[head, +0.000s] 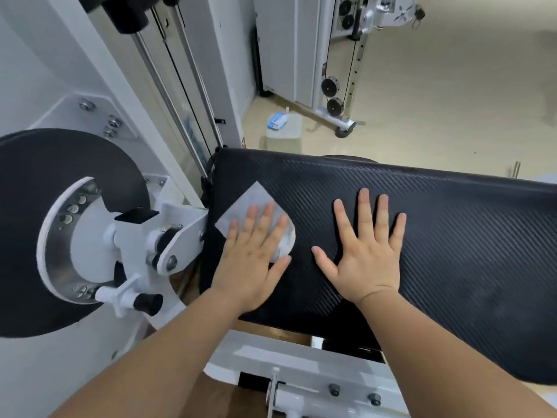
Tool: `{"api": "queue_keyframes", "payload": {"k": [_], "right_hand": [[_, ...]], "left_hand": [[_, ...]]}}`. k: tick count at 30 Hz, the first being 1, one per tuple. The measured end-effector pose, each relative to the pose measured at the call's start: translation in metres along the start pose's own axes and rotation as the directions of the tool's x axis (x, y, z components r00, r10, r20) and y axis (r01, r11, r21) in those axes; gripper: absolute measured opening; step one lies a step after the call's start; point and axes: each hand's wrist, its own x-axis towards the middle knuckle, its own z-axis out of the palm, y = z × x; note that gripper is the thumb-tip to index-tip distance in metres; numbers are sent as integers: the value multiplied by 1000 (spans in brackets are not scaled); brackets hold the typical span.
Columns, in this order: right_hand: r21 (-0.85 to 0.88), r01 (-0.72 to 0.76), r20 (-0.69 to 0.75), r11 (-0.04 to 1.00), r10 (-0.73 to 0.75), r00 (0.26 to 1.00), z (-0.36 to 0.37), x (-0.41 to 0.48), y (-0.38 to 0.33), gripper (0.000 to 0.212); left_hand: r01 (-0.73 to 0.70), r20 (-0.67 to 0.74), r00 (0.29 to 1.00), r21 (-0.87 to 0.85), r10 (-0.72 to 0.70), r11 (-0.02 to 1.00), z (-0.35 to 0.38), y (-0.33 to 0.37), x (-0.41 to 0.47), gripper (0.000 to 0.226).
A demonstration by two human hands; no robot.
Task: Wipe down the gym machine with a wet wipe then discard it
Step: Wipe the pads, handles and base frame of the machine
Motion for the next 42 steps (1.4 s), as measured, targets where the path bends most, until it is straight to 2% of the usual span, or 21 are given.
{"api": "queue_keyframes", "payload": {"k": [2,4,7,9,11,13,16,18,21,24,26,30,35,39,42], "right_hand": [[5,1,-8,1000,-1,1000,1,0,0,90],[6,1,-18,1000,-1,1000,1,1,0,90],[9,1,-35,1000,-1,999,2,0,1,90],[12,2,-45,1000,-1,999,2,0,1,90],[16,4,-57,1000,-3,998,3,0,1,89],[19,9,-68,1000,-8,998,4,-1,2,89],[15,10,-66,1000,-9,998,5,-1,2,89],[17,9,-63,1000,-8,998,4,-1,2,89],[21,7,-57,1000,-5,998,3,-1,1,89],[25,8,-60,1000,-6,998,3,-1,1,89],[23,6,-64,1000,-4,998,3,-1,1,89],[20,4,-69,1000,-3,998,4,-2,1,89],[15,1,-73,1000,0,997,3,-1,1,88],[39,8,-102,999,-4,995,6,-2,2,88],[49,-3,-94,999,8,996,6,-2,2,93]], "left_hand": [[-8,4,1000,-53,8,999,11,-8,-34,65],[-8,-53,999,-136,1,991,8,-18,-37,58],[52,-235,966,-222,-105,974,-16,-20,7,44],[127,-305,930,-251,-203,960,-26,-16,45,35],[206,-318,910,-211,-267,955,-28,-13,75,50],[295,-257,914,-110,-314,949,-25,-12,91,71],[351,-161,922,-30,-351,936,-23,-9,88,79],[299,-109,948,-8,-298,954,-15,1,66,80],[69,-57,996,52,-66,996,18,22,3,78],[-72,-42,996,93,77,993,42,14,-39,81],[-59,-57,996,85,64,995,40,0,-33,85],[64,-46,997,52,-62,997,2,-18,25,90],[133,-40,990,4,-133,991,-44,-2,96,93],[-107,8,994,37,107,994,-32,41,86,86],[-205,-10,978,66,206,977,-10,41,48,77]]}}
